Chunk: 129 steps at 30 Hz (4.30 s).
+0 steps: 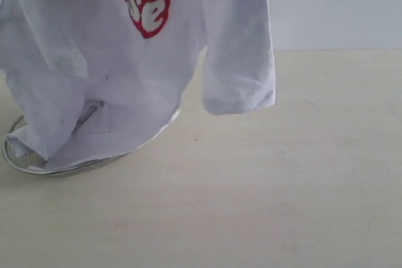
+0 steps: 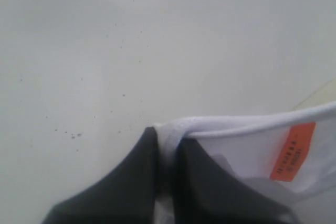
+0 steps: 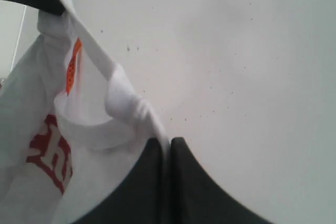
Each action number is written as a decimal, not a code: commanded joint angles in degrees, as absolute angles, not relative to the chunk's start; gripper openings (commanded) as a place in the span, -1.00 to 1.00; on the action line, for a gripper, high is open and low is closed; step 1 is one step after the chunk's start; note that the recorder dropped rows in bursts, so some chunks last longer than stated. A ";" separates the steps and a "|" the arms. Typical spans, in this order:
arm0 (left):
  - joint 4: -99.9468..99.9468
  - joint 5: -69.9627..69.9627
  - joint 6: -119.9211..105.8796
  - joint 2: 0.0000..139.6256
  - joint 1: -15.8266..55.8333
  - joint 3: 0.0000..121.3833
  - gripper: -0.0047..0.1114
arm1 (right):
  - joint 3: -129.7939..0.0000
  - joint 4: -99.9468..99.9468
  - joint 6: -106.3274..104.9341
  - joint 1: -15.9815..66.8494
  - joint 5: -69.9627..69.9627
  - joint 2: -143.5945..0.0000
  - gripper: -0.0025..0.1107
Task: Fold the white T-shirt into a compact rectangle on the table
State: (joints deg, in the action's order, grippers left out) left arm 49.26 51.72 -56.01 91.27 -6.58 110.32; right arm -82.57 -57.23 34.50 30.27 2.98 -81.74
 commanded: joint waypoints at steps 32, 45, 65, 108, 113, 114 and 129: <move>71.34 69.55 -39.02 88.66 -5.96 141.76 -0.84 | -107.95 -37.93 3.73 29.69 36.99 -71.16 -0.96; 76.19 66.00 -41.98 90.62 8.61 141.76 -0.84 | -107.95 -36.57 3.88 29.69 35.06 -72.66 -0.96; 67.50 58.92 -63.18 107.63 8.82 137.54 -0.84 | -107.95 -36.65 0.00 29.69 41.48 -73.91 -0.96; 41.65 66.18 -44.52 108.09 28.07 130.62 -0.84 | -107.95 -36.11 -0.56 29.69 43.42 -73.91 -0.96; 32.89 59.25 -43.41 117.07 28.07 128.97 -0.84 | -107.95 -36.11 -1.46 29.69 44.83 -73.91 -0.96; 31.51 58.13 -42.52 117.74 28.07 128.49 -0.84 | -107.95 -36.11 -1.59 29.69 45.07 -73.91 -0.96; 14.05 54.78 -34.04 118.51 25.44 125.69 -0.84 | -107.95 -36.45 -1.99 29.69 45.82 -73.91 -0.96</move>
